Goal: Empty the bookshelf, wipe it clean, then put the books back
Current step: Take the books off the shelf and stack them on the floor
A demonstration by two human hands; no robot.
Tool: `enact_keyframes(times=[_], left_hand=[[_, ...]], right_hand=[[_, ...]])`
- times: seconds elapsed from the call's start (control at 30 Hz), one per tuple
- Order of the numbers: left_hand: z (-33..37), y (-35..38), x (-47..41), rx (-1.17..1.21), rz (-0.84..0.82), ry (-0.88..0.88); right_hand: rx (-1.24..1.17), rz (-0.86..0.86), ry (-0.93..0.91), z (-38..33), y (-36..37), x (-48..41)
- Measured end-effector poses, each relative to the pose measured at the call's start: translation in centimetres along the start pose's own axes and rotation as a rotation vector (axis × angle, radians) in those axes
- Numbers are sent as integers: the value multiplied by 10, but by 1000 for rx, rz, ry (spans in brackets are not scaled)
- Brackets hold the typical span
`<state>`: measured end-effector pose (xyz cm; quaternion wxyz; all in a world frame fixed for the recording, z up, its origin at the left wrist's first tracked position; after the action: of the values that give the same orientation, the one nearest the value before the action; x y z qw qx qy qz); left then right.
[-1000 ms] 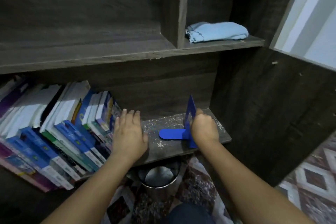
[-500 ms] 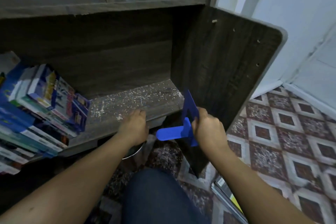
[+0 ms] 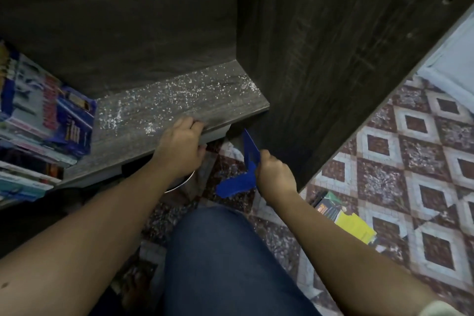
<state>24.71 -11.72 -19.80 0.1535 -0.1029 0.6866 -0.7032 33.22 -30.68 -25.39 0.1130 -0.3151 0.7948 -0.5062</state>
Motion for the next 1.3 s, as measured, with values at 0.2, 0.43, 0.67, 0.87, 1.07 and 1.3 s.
enact_keyframes(times=[0.2, 0.43, 0.67, 0.87, 1.07, 1.3], left_hand=[[-23, 9, -10, 62, 96, -5], [-31, 25, -21, 107, 150, 0], [-42, 41, -30, 129, 237, -22], [-41, 45, -28, 107, 330, -35], [-40, 46, -28, 81, 354, -24], [-42, 42, -27, 146, 347, -36]], right_hand=[[-70, -54, 156, 22, 47, -41], [-143, -66, 220, 43, 85, -68], [-197, -41, 201, 54, 118, -93], [-196, -8, 238, 57, 144, -108], [-246, -21, 315, 68, 176, -98], [-293, -25, 285, 55, 143, -91]])
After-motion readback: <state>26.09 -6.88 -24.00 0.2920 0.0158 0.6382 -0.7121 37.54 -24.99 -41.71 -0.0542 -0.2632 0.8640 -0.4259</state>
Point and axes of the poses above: each hand's wrist, its own x-axis away from the middle knuckle, its own y-axis out of the palm, z = x × y, the point moved 4 cm from there along -x, towards the middle knuckle, and after that the axes turned 7 degrees about -x, right-handed, at the moved point
